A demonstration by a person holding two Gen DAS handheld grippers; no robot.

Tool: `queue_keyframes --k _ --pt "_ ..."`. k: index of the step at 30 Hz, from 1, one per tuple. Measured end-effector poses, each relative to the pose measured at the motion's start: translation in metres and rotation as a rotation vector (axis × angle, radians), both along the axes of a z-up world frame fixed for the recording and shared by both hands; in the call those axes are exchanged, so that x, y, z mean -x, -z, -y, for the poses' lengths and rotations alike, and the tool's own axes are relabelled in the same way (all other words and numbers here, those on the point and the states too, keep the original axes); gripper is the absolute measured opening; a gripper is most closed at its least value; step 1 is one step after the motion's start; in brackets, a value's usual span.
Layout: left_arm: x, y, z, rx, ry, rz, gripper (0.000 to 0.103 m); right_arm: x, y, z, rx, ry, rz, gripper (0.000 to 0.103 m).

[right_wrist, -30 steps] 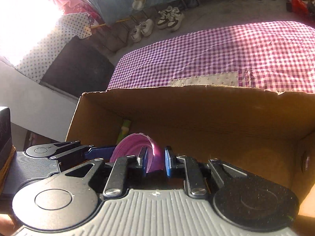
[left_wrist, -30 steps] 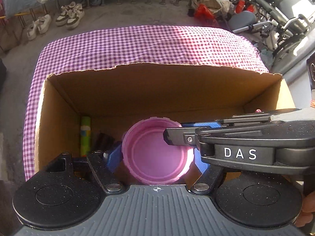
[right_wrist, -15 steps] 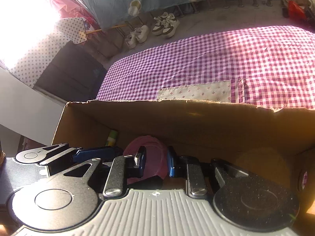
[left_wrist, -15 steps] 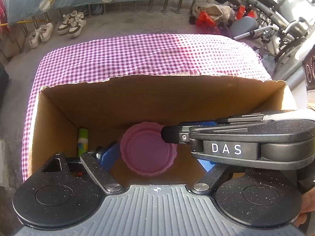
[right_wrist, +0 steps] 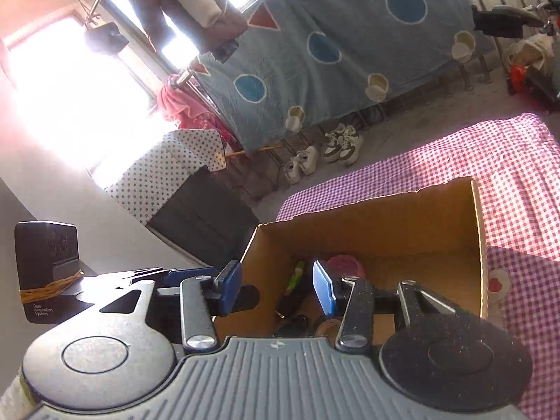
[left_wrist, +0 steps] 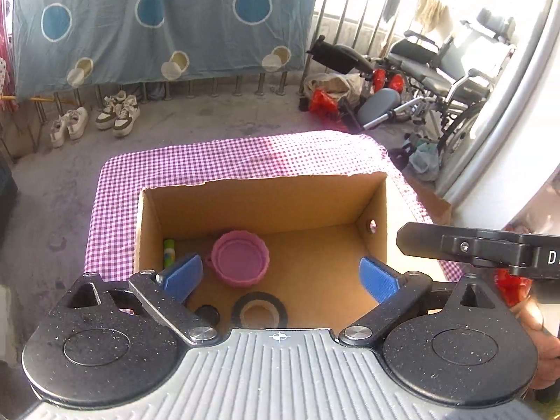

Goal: Organize rigid objects
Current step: 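Withdraw the open right gripper from the box back over the table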

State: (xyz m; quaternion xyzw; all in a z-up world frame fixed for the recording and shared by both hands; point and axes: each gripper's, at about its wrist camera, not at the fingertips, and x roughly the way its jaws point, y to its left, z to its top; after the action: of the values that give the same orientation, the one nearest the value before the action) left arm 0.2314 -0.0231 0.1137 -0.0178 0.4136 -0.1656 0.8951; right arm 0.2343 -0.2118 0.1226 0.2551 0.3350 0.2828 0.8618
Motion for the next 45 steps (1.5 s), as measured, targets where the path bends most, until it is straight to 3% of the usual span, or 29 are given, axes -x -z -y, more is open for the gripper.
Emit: queue_keyframes --k 4,8,15,19,24,36,45 --pt "0.043 -0.010 0.000 0.024 0.049 0.064 0.100 0.054 -0.003 0.023 -0.056 0.063 0.060 0.053" --pt "0.086 -0.006 0.003 0.035 0.076 0.129 0.102 0.103 0.006 0.031 -0.051 0.107 0.086 0.056" --pt "0.139 0.034 0.003 0.093 0.009 0.129 0.103 0.153 0.044 0.024 -0.001 0.146 0.008 0.057" --pt "0.155 0.063 0.006 0.097 -0.024 0.067 0.103 0.165 0.070 0.016 0.022 0.128 -0.077 0.057" --pt "0.174 0.079 0.006 0.044 -0.027 0.048 0.103 0.182 0.091 0.014 0.030 0.120 -0.136 0.057" --pt "0.187 0.089 0.013 0.076 0.009 0.137 0.103 0.188 0.090 0.017 0.080 0.172 -0.114 0.057" --pt "0.183 0.112 0.050 -0.072 0.140 0.233 0.103 0.170 0.112 0.015 0.076 0.174 -0.159 0.057"
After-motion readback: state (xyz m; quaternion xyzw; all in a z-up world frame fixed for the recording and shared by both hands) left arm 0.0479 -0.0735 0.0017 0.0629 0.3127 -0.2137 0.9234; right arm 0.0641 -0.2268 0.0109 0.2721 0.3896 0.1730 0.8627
